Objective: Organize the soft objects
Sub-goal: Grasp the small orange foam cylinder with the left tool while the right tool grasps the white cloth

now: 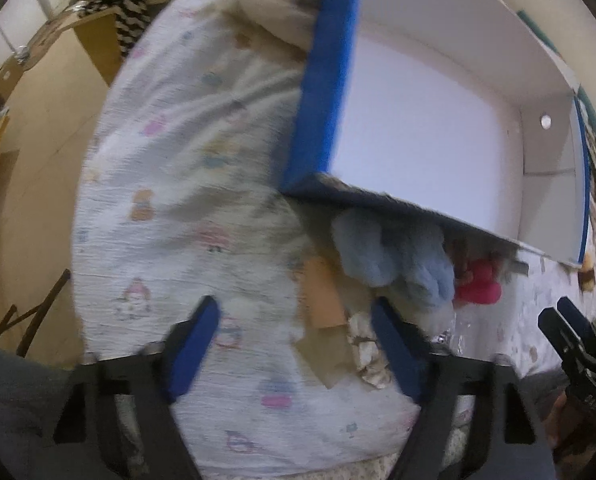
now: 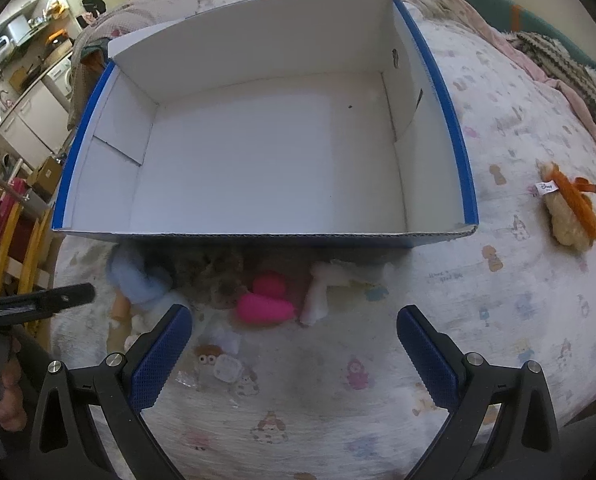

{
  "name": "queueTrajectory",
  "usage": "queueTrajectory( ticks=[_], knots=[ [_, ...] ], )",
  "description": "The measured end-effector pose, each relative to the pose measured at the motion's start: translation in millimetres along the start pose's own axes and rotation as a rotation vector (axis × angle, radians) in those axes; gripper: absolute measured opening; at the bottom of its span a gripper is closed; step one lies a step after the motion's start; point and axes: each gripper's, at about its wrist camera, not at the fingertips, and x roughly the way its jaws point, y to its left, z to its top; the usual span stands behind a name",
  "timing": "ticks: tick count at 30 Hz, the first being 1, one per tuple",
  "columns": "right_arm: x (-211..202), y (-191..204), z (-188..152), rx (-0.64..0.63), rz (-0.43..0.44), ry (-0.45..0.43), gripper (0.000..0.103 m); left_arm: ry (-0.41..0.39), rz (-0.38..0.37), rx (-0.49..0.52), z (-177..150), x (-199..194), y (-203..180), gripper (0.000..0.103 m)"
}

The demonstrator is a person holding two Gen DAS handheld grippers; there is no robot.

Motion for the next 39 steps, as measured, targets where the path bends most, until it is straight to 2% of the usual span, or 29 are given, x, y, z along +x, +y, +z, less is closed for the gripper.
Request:
queueTrajectory(
  ticks=[1, 2, 6, 8, 10, 11, 12, 13, 14, 15, 18, 21, 23, 25, 29, 30, 31, 34, 37, 39],
  knots=[
    [1.6, -1.8, -0.3, 0.002, -0.009, 0.005, 0.103, 0.011, -0.004, 0.009, 0.0, 4.2, -3.5, 0.041],
    [3.1, -3.8, -0.2, 0.007, -0.012, 0.009, 0.103, 0.022, -0.004, 0.016, 0.0, 7.9, -6.4, 0.039],
    [5.3, -13.7, 2.0, 0.035, 0.001, 0.005, 0.103, 0.077, -0.036, 0.041, 8.4, 32.7, -15.5, 0.038],
    [8.6, -20.7, 2.1, 0.064, 0.003, 0.016, 0.103, 0.094, -0.022, 0.057, 13.2, 43.8, -17.5, 0.038],
    [11.1, -27.6, 2.6, 0.097, 0.001, 0.026, 0.103, 0.127, -0.082, 0.019, 16.3, 50.2, -15.1, 0.038],
    [11.6, -29.4, 2.9, 0.108, 0.001, 0.028, 0.103, 0.135, -0.093, 0.021, 17.3, 51.6, -16.9, 0.034],
    [11.6, -30.8, 3.5, 0.117, 0.001, 0.028, 0.103, 0.137, -0.086, 0.034, 18.6, 52.8, -18.4, 0.018],
    [11.1, -31.6, 4.1, 0.121, 0.002, 0.028, 0.103, 0.144, -0.071, 0.050, 18.5, 55.2, -21.6, 0.012],
    [10.3, -32.0, 4.2, 0.124, 0.003, 0.027, 0.103, 0.156, -0.075, 0.051, 17.9, 57.2, -23.1, 0.012],
    [9.0, -31.9, 4.1, 0.129, 0.005, 0.024, 0.103, 0.165, -0.093, 0.049, 17.7, 58.3, -24.3, 0.008],
    [7.2, -31.2, 3.2, 0.138, 0.016, 0.021, 0.103, 0.124, -0.094, 0.047, 20.7, 50.7, -24.4, 0.005],
    [7.8, -35.7, 3.5, 0.160, 0.064, 0.030, 0.103, 0.092, -0.112, 0.041, 21.1, 37.0, -24.5, 0.005],
    [8.9, -43.6, 4.1, 0.200, 0.091, 0.033, 0.103, 0.065, -0.098, 0.057, 9.7, 28.9, -23.4, 0.005],
    [12.8, -56.8, 4.2, 0.264, 0.107, 0.052, 0.103, 0.050, -0.100, 0.048, 5.6, 20.5, -21.5, 0.005],
    [26.7, -87.0, -1.2, 0.464, 0.222, 0.139, 0.102, -0.029, -0.100, 0.036, -2.7, -3.7, -12.2, 0.005],
    [30.4, -90.7, -1.7, 0.489, 0.229, 0.156, 0.095, -0.061, -0.096, 0.039, -4.2, -11.8, -11.1, 0.005],
    [33.6, -92.0, -0.7, 0.496, 0.217, 0.167, 0.085, -0.084, -0.093, 0.041, -8.6, -15.3, -6.8, 0.005],
    [42.2, -84.1, 7.0, 0.450, 0.147, 0.183, 0.075, -0.132, -0.095, 0.029, -10.3, -28.2, -4.2, 0.005],
    [56.9, -75.8, 14.4, 0.430, 0.119, 0.205, 0.074, -0.126, -0.115, 0.019, -10.4, -28.4, -1.3, 0.005],
    [70.9, -65.6, 20.6, 0.371, 0.050, 0.221, 0.075, -0.122, -0.120, 0.023, -11.7, -27.7, -1.8, 0.005]
  ],
)
